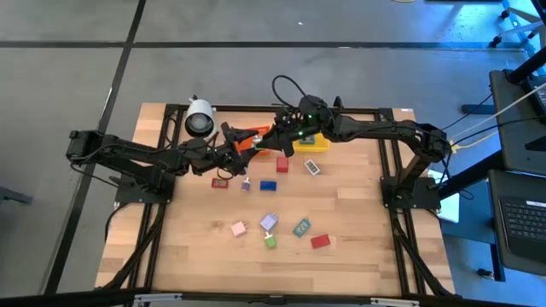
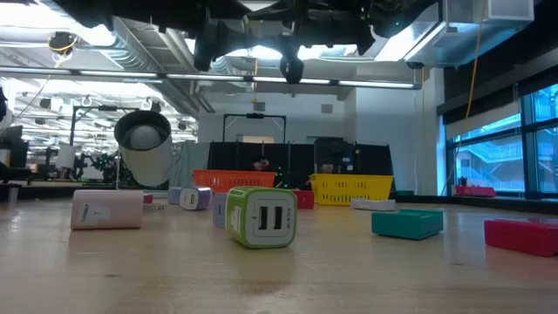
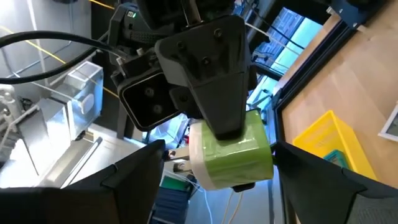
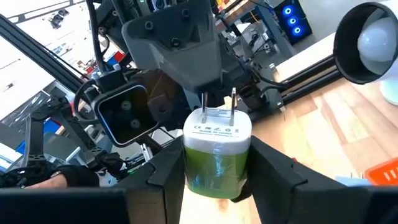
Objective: Pick & Place Office items
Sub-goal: Put the top green charger adapter into the orange bin
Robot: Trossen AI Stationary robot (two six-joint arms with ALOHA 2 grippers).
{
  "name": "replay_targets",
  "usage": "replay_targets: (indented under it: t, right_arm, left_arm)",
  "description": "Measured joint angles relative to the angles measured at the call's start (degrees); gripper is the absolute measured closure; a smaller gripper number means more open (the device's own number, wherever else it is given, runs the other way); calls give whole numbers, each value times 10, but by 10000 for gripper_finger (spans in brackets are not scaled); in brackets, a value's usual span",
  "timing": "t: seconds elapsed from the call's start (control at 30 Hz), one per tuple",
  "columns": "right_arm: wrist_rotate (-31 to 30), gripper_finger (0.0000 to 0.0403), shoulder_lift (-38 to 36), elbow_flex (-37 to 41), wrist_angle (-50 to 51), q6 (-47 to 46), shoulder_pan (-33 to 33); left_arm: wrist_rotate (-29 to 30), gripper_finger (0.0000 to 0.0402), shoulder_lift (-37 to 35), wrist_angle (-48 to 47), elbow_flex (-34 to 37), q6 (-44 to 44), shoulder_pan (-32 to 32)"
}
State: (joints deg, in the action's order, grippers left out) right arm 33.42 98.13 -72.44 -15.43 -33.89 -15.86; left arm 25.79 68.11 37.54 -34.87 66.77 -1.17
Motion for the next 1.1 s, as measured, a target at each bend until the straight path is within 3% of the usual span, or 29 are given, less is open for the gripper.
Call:
replay_targets:
  t: [0.17,0.43,1.1]
  right_arm:
    - [0,256,0,0,0,0,0]
    - [1,256,0,0,2,5,5]
    - [-17,226,0,0,-1,13,8]
  left_arm:
    - [-7,109,0,0,0,-2,0]
    - [-21,162,0,0,0,-35,0]
    - [-2,160,0,0,1,-47,0]
